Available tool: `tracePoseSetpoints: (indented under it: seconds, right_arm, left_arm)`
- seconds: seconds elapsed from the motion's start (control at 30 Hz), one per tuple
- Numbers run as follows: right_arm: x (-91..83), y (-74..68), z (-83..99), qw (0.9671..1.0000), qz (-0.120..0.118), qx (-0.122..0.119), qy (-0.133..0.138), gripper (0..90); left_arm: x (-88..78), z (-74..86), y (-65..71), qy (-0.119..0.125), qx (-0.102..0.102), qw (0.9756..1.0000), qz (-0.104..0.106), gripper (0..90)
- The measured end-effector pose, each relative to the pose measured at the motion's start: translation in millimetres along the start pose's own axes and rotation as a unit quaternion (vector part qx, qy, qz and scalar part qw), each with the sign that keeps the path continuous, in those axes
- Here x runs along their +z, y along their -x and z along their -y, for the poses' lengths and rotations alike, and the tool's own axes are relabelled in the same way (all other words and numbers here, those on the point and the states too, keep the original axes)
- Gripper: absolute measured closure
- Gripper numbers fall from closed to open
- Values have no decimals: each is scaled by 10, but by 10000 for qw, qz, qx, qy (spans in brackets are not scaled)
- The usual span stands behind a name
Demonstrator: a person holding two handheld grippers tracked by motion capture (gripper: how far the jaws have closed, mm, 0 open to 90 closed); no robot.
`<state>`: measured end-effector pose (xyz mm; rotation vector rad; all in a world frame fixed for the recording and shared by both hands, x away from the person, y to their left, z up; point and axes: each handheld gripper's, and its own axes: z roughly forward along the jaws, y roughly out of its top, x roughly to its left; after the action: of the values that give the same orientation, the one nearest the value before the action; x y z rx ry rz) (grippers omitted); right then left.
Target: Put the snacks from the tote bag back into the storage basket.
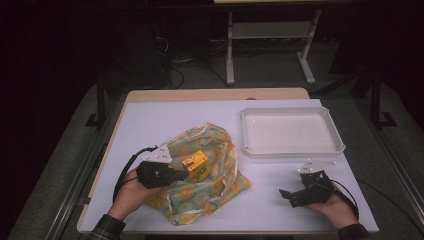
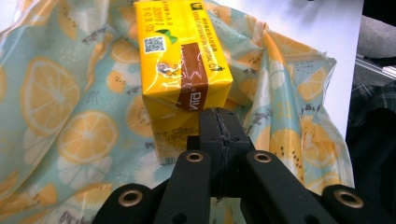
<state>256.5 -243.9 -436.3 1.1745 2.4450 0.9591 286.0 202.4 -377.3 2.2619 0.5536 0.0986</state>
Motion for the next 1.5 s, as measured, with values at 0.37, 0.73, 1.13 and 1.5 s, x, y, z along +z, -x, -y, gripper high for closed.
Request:
tracePoseSetpoints:
  seconds: [0.37,0.73,1.13,1.5]
  right_arm:
    - [-7,8,1,10000,10,-16,9,20]
    - [-7,5,11,10000,17,-3,-23,20]
    - [5,9,11,10000,5,1,-31,20]
    - [2,10,13,10000,-4,6,-34,20]
  left_arm:
    - [-40,-54,56,-78,-55,9999,-61,870]
    - [-287,-266,91,5,-447,9982,-398,507]
    - [-127,-444,68,-55,-500,9964,-679,307]
    - [125,-594,53,-337,-440,9945,-884,282]
